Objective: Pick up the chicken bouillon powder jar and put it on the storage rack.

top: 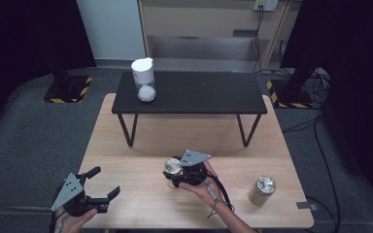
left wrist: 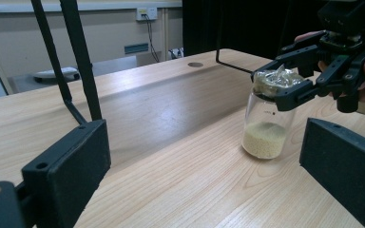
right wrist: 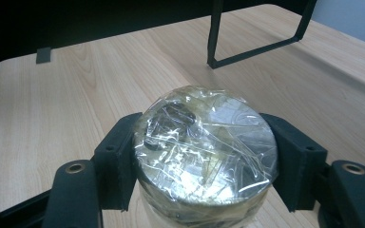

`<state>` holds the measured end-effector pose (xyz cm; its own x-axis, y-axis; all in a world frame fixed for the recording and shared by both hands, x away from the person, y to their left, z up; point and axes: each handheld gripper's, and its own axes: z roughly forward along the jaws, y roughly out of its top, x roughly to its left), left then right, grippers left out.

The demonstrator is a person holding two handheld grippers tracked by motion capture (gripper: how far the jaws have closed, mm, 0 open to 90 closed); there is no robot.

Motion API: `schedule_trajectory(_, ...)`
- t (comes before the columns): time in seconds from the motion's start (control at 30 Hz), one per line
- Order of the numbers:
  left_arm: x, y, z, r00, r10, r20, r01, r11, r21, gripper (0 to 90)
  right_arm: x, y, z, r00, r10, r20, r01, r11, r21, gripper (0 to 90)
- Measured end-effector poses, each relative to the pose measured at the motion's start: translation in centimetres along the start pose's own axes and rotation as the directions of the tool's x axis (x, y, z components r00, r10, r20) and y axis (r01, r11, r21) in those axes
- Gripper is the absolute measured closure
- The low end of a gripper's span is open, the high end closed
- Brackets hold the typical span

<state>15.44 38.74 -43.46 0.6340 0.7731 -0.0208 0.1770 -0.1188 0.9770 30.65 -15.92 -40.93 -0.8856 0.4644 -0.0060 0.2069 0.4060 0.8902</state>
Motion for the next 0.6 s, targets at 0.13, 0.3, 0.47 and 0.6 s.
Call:
schedule_trajectory(0.13, 0.0, 0.0, 0.0, 1.0, 0.0, -0.001, 0.0, 1.0, 0.0, 1.8, -0.3, 0.3, -0.5, 0.9999, 0.011, 0.0, -0.011, 1.0, 0.003, 35.4)
schedule_trajectory(0.3, 0.0, 0.0, 0.0, 1.0, -0.003, -0.003, 0.003, 1.0, -0.001, 1.8, -0.6, 0.9, -1.3, 0.9998, 0.021, -0.006, -0.021, 1.0, 0.009, 35.4)
schedule_trajectory(0.47, 0.0, 0.0, 0.0, 1.0, -0.002, -0.001, 0.002, 1.0, -0.001, 1.7, -1.0, 1.5, -2.2, 0.9996, 0.027, -0.008, -0.027, 1.0, 0.01, 35.4)
schedule_trajectory(0.6, 0.0, 0.0, 0.0, 1.0, -0.003, -0.001, 0.003, 1.0, 0.0, 1.8, -1.3, 2.1, -3.0, 0.9995, 0.031, -0.001, -0.031, 0.999, 0.022, 35.4)
